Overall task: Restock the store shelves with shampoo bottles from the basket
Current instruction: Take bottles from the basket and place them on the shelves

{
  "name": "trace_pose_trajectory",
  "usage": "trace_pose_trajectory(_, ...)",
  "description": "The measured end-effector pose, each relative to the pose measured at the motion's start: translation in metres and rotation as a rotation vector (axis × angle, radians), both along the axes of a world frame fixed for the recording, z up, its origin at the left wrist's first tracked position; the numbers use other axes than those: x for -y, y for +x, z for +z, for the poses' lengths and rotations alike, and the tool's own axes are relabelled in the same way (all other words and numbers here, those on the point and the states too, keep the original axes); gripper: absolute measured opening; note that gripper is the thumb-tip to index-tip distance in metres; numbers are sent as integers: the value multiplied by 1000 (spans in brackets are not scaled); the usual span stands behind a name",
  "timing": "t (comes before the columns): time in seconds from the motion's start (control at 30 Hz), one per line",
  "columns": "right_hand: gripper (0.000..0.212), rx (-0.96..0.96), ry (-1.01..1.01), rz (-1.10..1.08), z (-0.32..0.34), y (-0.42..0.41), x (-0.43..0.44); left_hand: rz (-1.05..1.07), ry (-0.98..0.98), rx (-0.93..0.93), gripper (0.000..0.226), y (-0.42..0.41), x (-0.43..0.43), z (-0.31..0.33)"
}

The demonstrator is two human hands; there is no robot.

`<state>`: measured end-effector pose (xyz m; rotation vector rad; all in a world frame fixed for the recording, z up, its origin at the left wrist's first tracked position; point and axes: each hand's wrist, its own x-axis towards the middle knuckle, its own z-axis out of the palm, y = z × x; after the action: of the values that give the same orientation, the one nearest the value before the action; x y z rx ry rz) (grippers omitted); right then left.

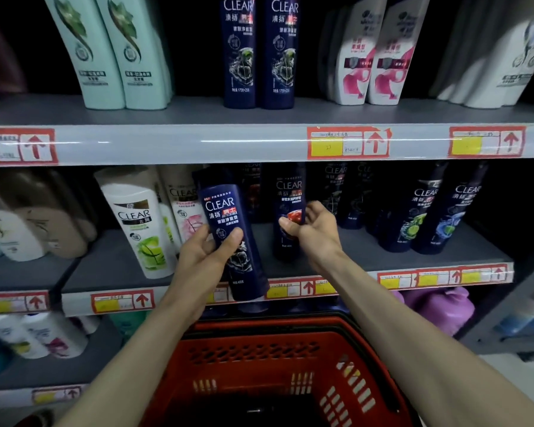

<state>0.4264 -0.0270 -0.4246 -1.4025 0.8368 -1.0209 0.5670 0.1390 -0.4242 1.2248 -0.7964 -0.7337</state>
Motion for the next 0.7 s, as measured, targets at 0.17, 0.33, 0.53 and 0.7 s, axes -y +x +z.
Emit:
trace_pose_trajectory(0.17,37,-32,-18,-16,-10,18,20,-8,-30,36,31,3,8,-3)
trace_pose_trajectory(0.33,35,-195,-88,-60,-15,16,22,-13,-31,94,32,3,9,-7)
trace_pose_trajectory(0.53,55,-515,-215,-312,-29,8,0,5,-67,90,34,-1,11,-8)
trace_pose_trajectory(0.7,43,-453,-121,-335,-27,32,-9,-6,-71,120,34,-3,8,-8)
